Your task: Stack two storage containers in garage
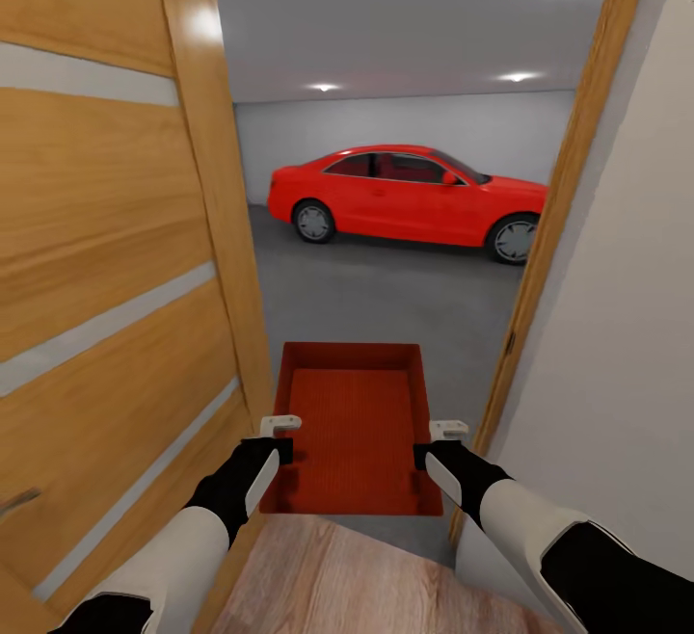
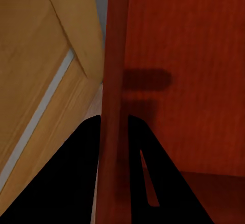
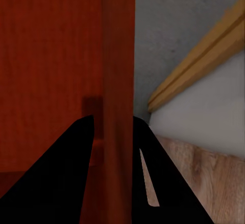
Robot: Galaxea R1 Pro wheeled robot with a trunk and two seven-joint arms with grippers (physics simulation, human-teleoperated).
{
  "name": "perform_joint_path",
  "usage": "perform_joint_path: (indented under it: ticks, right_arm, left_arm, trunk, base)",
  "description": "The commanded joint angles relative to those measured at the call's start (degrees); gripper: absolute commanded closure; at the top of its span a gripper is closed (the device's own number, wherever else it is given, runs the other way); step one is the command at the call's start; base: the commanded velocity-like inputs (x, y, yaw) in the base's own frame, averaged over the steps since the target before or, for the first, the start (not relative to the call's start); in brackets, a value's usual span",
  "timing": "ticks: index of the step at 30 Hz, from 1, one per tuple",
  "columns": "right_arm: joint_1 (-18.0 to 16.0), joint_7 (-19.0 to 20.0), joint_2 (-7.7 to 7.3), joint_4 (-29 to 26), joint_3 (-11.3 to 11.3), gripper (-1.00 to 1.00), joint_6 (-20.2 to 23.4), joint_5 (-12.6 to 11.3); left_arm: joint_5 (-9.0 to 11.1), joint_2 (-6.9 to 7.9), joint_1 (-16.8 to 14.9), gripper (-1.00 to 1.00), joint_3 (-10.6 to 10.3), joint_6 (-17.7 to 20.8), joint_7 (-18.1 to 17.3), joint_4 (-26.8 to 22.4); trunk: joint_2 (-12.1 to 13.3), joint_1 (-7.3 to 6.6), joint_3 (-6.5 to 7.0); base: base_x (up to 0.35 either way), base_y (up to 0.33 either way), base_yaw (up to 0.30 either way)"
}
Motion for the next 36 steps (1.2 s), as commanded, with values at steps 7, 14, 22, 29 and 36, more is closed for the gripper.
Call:
perform_joint_path:
  ticks: [7,14,22,29,36]
  right_arm:
    - [-0.1,-1.8,-0.56,-0.1,-1.6,1.00,0.4,1.4]
    - [-0.1,-1.8,-0.56,-0.1,-1.6,1.00,0.4,1.4]
    - [-0.1,-1.8,-0.56,-0.1,-1.6,1.00,0.4,1.4]
    - [-0.1,-1.8,-0.56,-0.1,-1.6,1.00,0.4,1.4]
    - [-0.1,-1.8,-0.61,-0.1,-1.6,1.00,0.4,1.4]
  left_arm:
    - [-0.5,0.08,0.0,1.00,-0.1,0.6,0.7,-0.1]
    - [-0.5,0.08,0.0,1.00,-0.1,0.6,0.7,-0.1]
    - [-0.5,0.08,0.0,1.00,-0.1,0.6,0.7,-0.1]
    - [-0.5,0.08,0.0,1.00,-0.1,0.6,0.7,-0.1]
    - [-0.5,0.08,0.0,1.00,-0.1,0.6,0.7,-0.1]
  trunk:
    - [-0.1,0.04,-0.13]
    - [-0.1,0.04,-0.13]
    - [-0.1,0.04,-0.13]
    - [-0.1,0.04,-0.13]
    - [-0.1,0.04,-0.13]
  base:
    - [0.002,0.005,-0.219]
    - [0.000,0.000,-0.249]
    - [0.000,0.000,-0.120]
    - [0.036,0.162,-0.003]
    - [0.091,0.300,0.000]
